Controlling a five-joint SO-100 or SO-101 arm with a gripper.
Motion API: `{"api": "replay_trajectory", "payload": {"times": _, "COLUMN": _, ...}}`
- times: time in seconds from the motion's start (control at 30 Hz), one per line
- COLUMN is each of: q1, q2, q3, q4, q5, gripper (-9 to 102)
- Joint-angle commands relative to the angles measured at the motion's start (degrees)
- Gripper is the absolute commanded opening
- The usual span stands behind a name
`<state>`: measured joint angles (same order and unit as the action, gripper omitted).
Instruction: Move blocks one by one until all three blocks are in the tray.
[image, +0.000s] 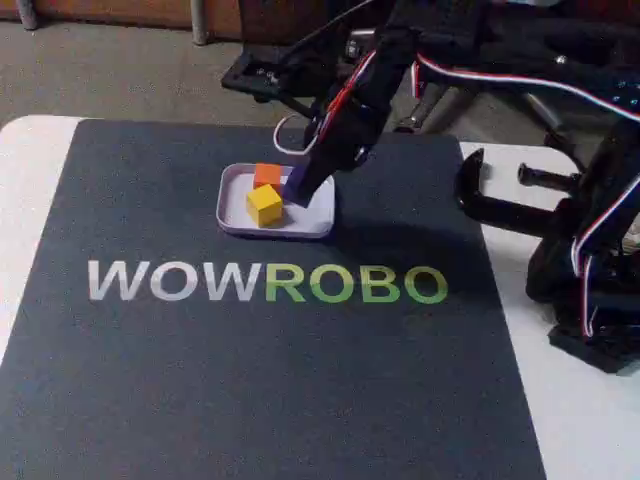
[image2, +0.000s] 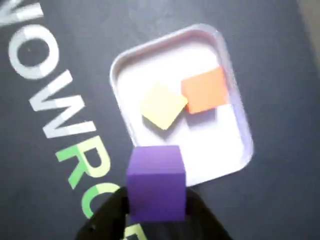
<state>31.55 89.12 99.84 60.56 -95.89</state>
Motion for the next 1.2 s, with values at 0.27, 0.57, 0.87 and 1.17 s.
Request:
{"api": "replay_trajectory", "payload": {"times": 0.27, "q1": 0.4, "q2": 3.3, "q3": -0.2, "q4": -0.6, "q5": -0.5, "gripper": 14}}
{"api": "replay_trajectory", "payload": {"times": 0.57, "q1": 0.4, "q2": 3.7, "q3": -0.2, "q4": -0.6, "q5": -0.4, "gripper": 16}}
{"api": "replay_trajectory", "payload": {"times": 0.87, "q1": -5.9, "q2": 10.4, "q3": 0.3, "q4": 0.3, "q5": 0.4, "gripper": 16}}
{"api": "replay_trajectory", "payload": {"times": 1.17, "q1": -13.7, "q2": 27.3, "q3": 9.4, "q4": 4.7, "q5": -1.0, "gripper": 16}}
